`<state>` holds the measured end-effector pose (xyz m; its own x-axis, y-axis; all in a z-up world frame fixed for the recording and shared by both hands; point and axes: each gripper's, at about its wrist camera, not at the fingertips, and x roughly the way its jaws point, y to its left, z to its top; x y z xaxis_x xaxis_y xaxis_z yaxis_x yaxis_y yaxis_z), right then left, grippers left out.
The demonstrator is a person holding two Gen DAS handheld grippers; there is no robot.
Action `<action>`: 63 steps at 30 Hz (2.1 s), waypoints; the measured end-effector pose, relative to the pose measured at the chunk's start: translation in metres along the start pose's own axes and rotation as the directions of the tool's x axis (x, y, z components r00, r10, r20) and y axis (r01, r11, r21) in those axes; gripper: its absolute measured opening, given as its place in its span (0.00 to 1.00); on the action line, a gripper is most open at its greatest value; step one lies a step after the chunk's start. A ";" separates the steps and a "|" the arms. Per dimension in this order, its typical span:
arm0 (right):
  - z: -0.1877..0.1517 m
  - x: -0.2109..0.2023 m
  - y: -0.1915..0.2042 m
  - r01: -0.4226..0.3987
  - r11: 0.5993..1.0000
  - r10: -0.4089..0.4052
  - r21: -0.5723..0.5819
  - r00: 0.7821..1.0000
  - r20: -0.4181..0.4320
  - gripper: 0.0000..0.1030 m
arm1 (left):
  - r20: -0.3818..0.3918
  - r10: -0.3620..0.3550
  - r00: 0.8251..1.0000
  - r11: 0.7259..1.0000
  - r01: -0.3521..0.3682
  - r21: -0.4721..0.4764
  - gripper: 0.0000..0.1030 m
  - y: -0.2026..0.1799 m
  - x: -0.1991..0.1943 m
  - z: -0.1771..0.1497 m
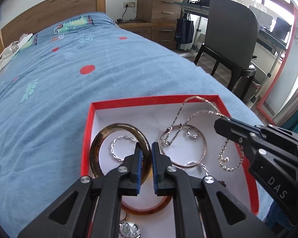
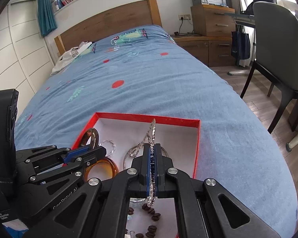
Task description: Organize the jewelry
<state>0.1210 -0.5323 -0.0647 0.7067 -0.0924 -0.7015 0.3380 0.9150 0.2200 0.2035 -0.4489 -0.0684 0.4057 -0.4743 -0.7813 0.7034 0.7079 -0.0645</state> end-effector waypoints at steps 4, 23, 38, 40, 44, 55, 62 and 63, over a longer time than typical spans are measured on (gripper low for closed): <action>-0.004 0.007 -0.007 0.015 1.000 -0.015 0.007 1.000 -0.022 0.06 | -0.013 -0.009 1.000 1.000 0.009 -0.005 0.08 0.003 0.007 -0.001; -0.016 0.010 -0.006 0.055 0.998 -0.056 -0.013 0.997 -0.044 0.27 | -0.043 -0.003 0.999 0.998 0.000 -0.068 0.26 0.013 0.014 -0.005; -0.011 -0.050 0.006 0.067 0.998 -0.067 0.004 0.998 0.022 0.47 | 0.036 0.029 0.999 0.995 -0.025 -0.099 0.38 0.022 -0.075 -0.018; -0.013 -0.061 0.014 0.062 0.998 -0.062 -0.004 0.998 0.029 0.47 | 0.043 0.065 0.997 0.993 -0.060 -0.106 0.39 0.025 -0.091 -0.025; -0.018 -0.089 0.035 0.045 0.999 -0.044 -0.029 0.998 0.041 0.50 | 0.066 0.127 0.990 0.984 -0.117 -0.136 0.39 0.035 -0.134 -0.043; -0.060 -0.165 0.107 0.007 0.997 -0.001 -0.083 0.997 0.071 0.65 | 0.104 0.259 0.960 0.945 -0.229 -0.234 0.39 0.057 -0.244 -0.110; -0.087 -0.208 0.149 -0.003 0.993 0.017 -0.122 0.993 0.115 0.81 | 0.125 0.376 0.918 0.898 -0.329 -0.292 0.43 0.077 -0.310 -0.158; -0.090 -0.212 0.154 -0.003 0.992 0.019 -0.124 0.993 0.120 0.87 | 0.127 0.402 0.907 0.885 -0.349 -0.307 0.44 0.081 -0.321 -0.168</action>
<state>-0.0327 -0.3369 0.0568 0.7825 -0.1220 -0.6106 0.2556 0.9571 0.1364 0.0321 -0.1514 0.0735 0.7248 -0.2122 -0.6555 0.3021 0.9529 0.0255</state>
